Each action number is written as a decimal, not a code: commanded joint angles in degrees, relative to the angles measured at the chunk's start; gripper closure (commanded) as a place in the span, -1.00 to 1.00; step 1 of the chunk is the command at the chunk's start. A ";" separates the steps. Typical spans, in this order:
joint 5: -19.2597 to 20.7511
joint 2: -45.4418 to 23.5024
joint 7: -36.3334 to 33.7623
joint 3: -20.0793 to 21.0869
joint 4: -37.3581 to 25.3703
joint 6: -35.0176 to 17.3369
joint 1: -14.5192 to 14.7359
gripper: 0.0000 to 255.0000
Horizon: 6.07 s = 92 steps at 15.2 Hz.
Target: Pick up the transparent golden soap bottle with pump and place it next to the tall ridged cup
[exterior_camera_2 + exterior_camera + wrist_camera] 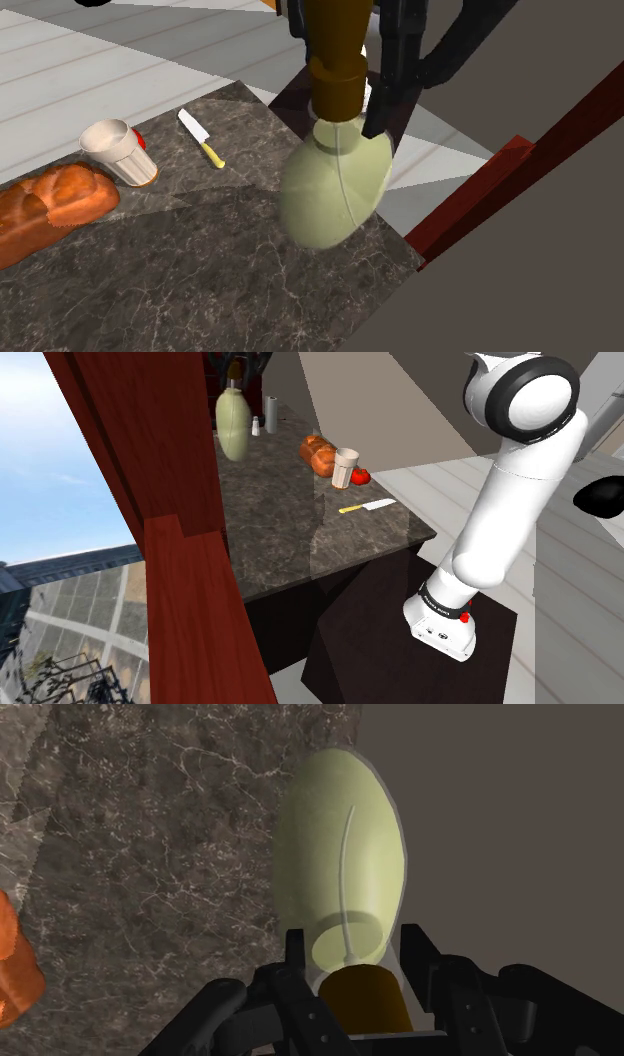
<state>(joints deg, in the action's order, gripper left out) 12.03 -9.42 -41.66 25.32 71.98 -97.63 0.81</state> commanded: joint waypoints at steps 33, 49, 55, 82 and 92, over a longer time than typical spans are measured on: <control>-19.46 18.71 50.58 -29.36 21.77 -3.95 -21.89 1.00; -28.66 0.29 72.22 -41.83 -1.36 5.48 -33.22 1.00; -31.20 -4.53 76.23 -43.15 -5.53 6.12 -36.59 1.00; -30.44 1.26 80.86 -42.40 23.14 -16.64 -34.04 1.00; -31.83 0.41 83.10 -42.08 29.64 -23.68 -33.88 1.00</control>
<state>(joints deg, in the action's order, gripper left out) -19.60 -8.90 41.18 -16.81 100.95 -120.48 -33.10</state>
